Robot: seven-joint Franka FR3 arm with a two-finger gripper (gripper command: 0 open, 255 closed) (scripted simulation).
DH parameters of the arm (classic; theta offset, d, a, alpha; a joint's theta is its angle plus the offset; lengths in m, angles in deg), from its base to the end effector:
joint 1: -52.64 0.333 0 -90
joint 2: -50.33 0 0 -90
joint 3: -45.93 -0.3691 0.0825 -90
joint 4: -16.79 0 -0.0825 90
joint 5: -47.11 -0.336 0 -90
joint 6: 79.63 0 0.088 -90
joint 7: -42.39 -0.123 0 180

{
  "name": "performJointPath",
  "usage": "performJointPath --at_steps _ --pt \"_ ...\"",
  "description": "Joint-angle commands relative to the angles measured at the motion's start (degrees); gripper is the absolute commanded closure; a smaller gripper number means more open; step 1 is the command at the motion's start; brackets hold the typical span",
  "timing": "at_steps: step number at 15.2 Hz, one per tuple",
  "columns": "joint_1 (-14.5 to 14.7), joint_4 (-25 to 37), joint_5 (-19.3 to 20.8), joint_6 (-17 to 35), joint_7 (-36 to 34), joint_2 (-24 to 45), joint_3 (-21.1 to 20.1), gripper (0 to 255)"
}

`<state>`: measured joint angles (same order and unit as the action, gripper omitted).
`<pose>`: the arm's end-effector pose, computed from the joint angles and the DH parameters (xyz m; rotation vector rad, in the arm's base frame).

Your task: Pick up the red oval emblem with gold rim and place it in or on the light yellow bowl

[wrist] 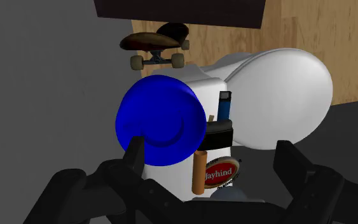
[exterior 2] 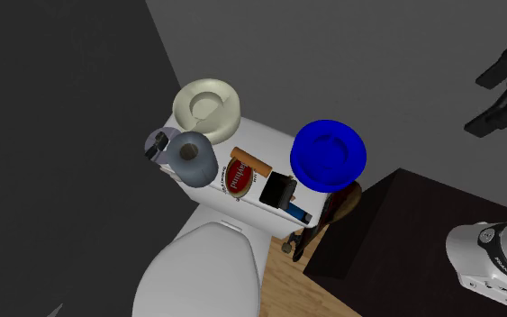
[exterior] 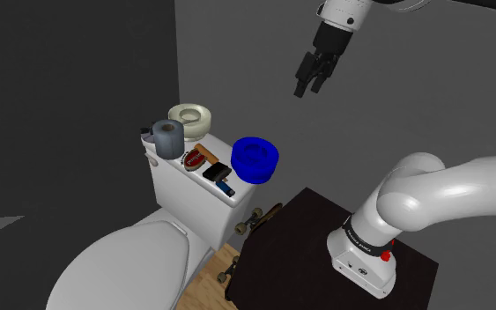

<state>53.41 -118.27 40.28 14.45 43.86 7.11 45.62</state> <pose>0.2383 0.0190 0.6114 -3.0253 -0.0559 -0.0599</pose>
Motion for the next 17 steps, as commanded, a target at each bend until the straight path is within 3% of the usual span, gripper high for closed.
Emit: performJointPath --at_steps 1,10,17 --pt "0.00 0.00 0.00 0.00 0.00 0.00 0.00 0" --pt "-2.74 -6.95 -5.02 16.65 -24.06 7.19 -13.55 0" --pt "-6.90 -5.72 -4.12 29.40 -44.12 20.10 -24.10 0"
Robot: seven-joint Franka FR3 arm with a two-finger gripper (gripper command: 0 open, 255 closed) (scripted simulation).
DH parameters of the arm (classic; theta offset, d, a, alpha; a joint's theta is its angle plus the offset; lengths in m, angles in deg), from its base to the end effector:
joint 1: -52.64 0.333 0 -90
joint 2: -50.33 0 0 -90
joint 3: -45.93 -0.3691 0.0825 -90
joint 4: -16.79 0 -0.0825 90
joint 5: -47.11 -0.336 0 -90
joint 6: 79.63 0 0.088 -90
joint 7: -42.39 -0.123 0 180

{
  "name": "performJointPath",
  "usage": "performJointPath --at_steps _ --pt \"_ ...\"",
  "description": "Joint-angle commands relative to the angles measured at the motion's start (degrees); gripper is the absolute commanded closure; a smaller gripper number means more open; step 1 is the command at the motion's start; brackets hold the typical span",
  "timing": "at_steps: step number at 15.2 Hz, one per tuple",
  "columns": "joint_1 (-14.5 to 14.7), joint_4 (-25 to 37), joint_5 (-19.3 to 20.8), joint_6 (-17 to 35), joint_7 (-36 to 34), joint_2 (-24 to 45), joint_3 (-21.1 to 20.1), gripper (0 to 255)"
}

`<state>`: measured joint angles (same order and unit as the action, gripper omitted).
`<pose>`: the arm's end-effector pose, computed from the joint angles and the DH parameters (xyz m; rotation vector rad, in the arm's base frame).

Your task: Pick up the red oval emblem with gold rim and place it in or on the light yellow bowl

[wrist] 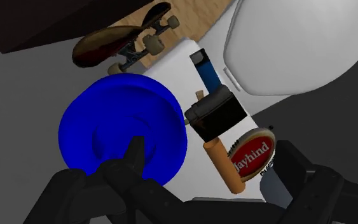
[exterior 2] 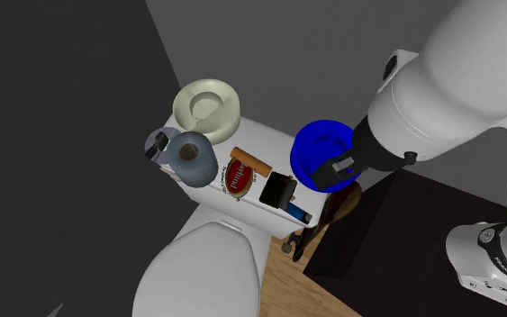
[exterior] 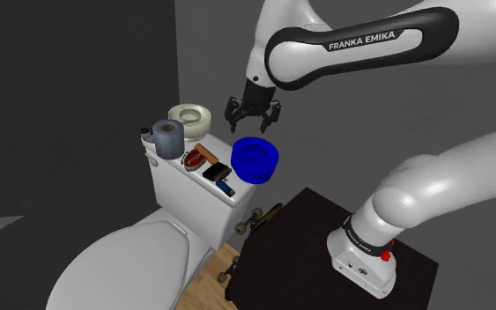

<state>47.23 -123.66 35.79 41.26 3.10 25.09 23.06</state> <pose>0.3382 0.1362 0.5055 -3.0009 0.7746 -0.0995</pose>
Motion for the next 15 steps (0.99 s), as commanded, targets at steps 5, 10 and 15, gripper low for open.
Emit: performJointPath --at_steps 5,10,15 --pt "-5.09 3.71 6.84 10.09 -20.27 14.34 -8.29 0" --pt "-7.32 10.20 19.43 14.38 -40.13 28.50 -11.21 0" --pt "-3.75 18.85 30.95 15.03 -57.72 41.97 -7.26 0"
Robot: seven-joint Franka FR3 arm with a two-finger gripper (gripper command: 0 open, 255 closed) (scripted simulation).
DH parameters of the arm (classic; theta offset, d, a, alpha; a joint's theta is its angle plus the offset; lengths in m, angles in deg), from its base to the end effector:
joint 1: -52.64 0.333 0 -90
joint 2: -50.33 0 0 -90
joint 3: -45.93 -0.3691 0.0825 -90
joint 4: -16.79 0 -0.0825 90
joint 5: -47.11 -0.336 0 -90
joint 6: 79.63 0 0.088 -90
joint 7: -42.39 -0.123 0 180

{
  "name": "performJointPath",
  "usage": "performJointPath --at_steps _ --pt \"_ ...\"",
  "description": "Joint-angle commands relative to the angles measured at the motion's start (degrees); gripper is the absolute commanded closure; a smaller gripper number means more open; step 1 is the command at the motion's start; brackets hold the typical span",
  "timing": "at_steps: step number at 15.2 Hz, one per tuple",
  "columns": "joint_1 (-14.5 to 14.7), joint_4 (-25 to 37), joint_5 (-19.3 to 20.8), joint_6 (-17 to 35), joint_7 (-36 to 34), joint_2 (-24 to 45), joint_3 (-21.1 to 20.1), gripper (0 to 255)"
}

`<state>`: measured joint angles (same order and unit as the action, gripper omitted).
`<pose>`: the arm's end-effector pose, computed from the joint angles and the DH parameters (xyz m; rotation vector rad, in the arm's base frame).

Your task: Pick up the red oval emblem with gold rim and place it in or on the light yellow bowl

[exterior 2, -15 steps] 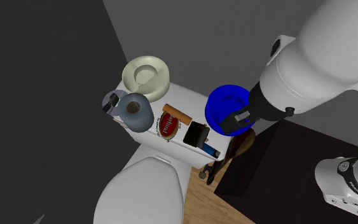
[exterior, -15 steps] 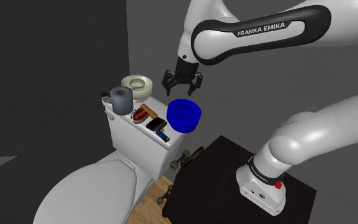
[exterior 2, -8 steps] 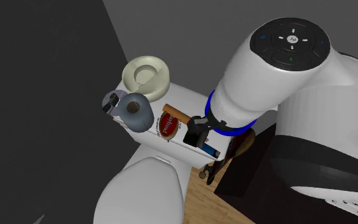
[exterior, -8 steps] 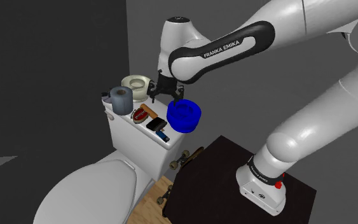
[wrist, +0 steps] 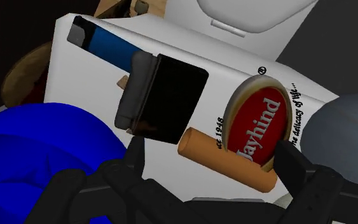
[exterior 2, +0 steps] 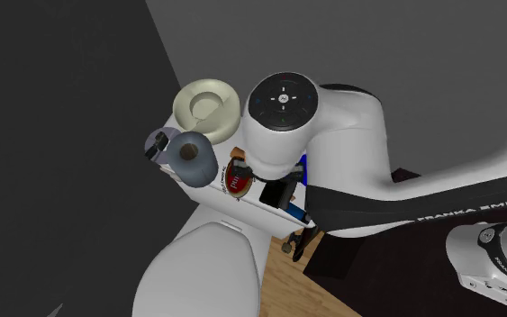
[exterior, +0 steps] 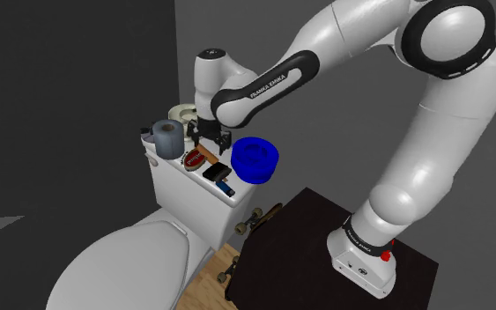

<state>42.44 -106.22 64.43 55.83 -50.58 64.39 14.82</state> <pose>0.5141 0.1756 0.3738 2.6830 -1.5670 0.1297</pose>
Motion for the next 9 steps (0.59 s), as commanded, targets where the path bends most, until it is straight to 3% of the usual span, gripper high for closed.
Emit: performJointPath --at_steps 1,4,9 --pt "2.03 3.30 3.90 0.37 -6.89 5.11 2.12 0" --pt "4.85 8.89 7.10 -0.08 -13.84 11.61 5.52 0" --pt "5.67 8.92 9.09 2.50 -15.10 14.44 6.99 0"
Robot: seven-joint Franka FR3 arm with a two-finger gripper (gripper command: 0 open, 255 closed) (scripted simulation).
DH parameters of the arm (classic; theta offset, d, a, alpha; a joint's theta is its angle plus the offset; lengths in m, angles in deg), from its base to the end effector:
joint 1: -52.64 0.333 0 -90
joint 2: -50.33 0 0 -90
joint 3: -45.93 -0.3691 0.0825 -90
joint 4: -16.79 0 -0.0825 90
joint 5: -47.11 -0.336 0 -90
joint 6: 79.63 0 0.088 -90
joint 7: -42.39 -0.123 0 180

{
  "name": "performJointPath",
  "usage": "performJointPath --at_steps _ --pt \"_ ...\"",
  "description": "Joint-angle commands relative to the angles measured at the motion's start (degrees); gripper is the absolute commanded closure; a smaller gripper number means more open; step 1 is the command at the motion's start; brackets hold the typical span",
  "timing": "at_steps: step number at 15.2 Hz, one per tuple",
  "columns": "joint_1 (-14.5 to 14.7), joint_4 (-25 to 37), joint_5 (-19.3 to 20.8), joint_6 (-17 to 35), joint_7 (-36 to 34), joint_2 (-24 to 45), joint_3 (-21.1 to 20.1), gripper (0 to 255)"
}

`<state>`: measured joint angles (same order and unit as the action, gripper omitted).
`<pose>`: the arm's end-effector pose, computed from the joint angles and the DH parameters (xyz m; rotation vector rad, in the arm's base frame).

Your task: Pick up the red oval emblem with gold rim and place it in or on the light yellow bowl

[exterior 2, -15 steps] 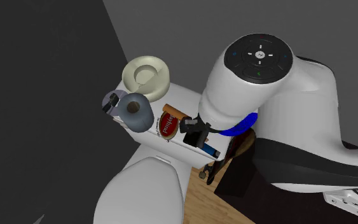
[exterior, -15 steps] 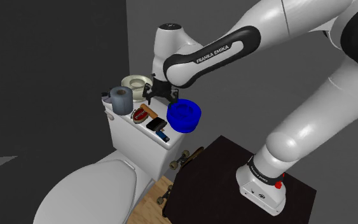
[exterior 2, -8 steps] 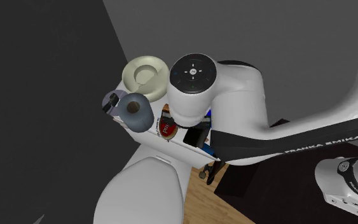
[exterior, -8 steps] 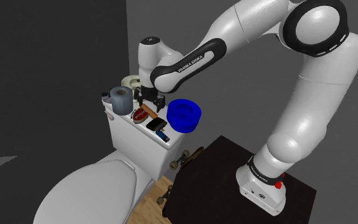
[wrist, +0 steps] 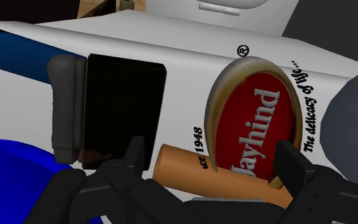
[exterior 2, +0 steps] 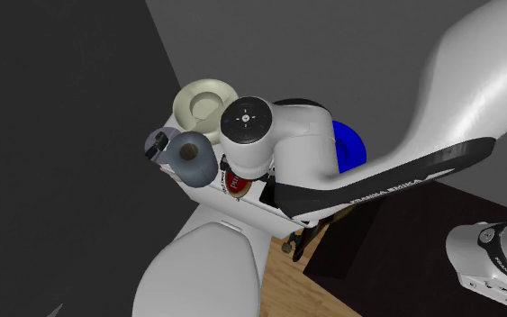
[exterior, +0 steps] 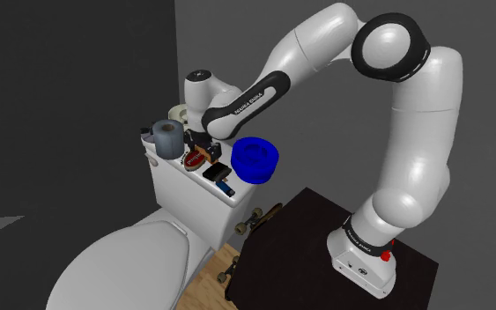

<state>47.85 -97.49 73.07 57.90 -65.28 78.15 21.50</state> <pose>0.5718 0.1743 0.2996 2.5098 -1.7891 0.1391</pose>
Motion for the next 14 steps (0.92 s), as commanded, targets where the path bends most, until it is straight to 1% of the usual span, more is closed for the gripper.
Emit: performJointPath --at_steps 1,3,10,11,14 --pt "0.42 0.24 0.85 0.92 -0.66 1.26 0.60 0" --pt "0.67 0.33 1.49 1.70 -1.06 2.19 1.07 0" --pt "0.68 0.33 1.49 1.70 -1.06 2.19 1.07 0" --pt "0.68 0.34 1.49 1.70 -1.06 2.19 1.07 255" --pt "0.68 0.34 1.49 1.70 -1.07 2.20 1.08 255"
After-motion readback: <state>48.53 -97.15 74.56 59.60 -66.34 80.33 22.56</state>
